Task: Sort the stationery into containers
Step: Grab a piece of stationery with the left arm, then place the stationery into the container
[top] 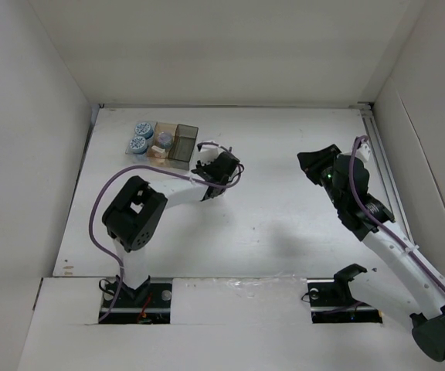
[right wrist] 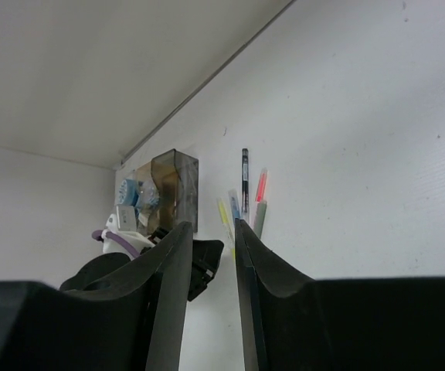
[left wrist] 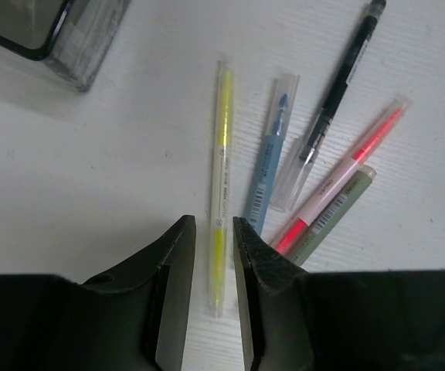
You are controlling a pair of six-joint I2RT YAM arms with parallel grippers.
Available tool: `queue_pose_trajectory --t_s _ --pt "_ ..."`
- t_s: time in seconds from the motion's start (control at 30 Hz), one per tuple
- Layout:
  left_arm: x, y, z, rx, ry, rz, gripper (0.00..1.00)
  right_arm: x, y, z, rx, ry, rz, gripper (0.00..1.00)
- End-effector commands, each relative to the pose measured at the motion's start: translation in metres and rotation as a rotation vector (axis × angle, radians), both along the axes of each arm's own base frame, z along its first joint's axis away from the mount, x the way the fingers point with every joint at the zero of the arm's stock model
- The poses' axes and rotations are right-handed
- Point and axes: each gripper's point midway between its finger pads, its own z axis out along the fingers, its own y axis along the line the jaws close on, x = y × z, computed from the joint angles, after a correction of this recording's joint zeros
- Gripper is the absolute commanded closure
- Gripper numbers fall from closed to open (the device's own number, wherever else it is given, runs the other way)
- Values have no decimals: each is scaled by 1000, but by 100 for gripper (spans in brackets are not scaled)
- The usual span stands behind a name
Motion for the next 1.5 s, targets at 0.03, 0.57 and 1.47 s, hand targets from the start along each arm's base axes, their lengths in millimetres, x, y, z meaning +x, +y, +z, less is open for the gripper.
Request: queue_pose_trajectory --t_s 0.03,0.57,1.47 --pt "11 5 5 -21 -16 40 75 -2 3 31 35 -84 12 65" --pt "19 2 -14 43 13 26 77 -3 6 31 30 -84 32 64" --pt "125 73 149 -194 -247 -96 96 -6 4 37 37 -101 32 64"
